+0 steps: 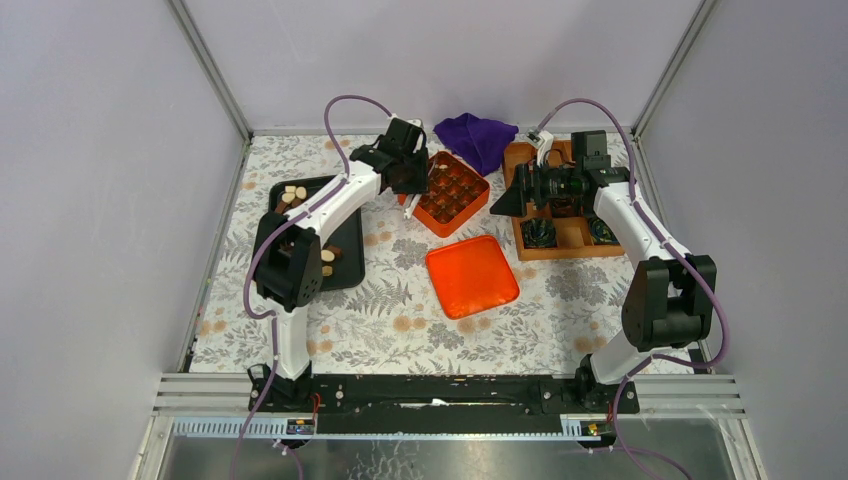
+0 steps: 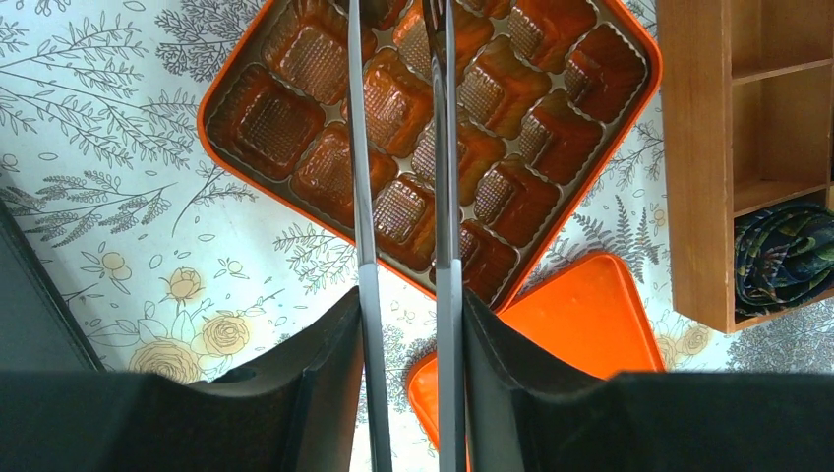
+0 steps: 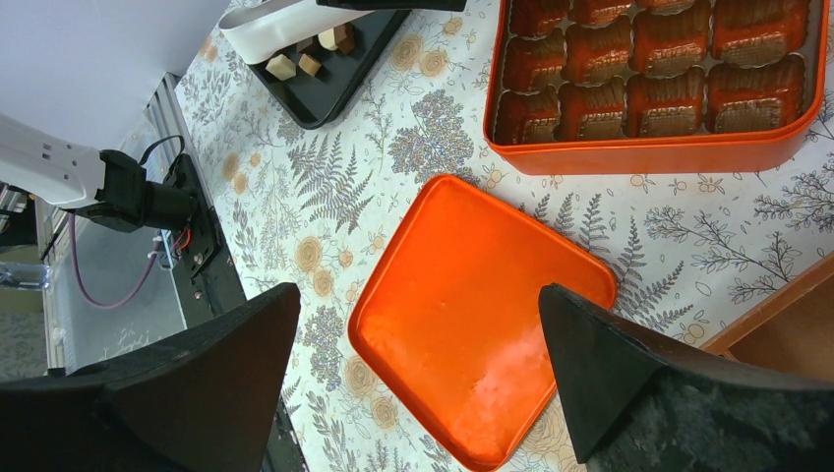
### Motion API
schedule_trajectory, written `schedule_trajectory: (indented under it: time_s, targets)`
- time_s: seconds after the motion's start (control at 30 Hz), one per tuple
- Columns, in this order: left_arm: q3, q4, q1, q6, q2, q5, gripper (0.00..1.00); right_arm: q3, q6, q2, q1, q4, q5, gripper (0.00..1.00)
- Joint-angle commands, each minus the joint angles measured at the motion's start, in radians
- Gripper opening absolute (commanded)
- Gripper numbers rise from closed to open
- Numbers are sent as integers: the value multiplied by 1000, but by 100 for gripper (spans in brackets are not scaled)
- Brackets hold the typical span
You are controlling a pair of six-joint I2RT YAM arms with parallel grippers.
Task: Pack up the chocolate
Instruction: Place the fake chocolate in the packing box, then pick up the fake chocolate from the plate.
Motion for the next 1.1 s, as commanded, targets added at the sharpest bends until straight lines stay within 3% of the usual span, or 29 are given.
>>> schedule_trajectory:
  time_s: [0.0, 0.37, 0.63, 0.87, 1.07]
  targets:
    - [44, 18, -5, 22, 3, -7, 43, 15, -15, -14, -4, 12, -30, 100]
    - [28, 20, -5, 31, -69, -7, 41, 16, -17, -18, -5, 9, -29, 100]
    - [-218, 65, 34, 35, -299, -2, 40, 17, -25, -17, -4, 6, -25, 100]
    - [-453, 2, 153, 42, -513, 5, 40, 29, -42, -11, -4, -11, -7, 99]
    - [-564, -101, 355, 91, -628, 44, 39, 37, -59, -10, -4, -27, 23, 100]
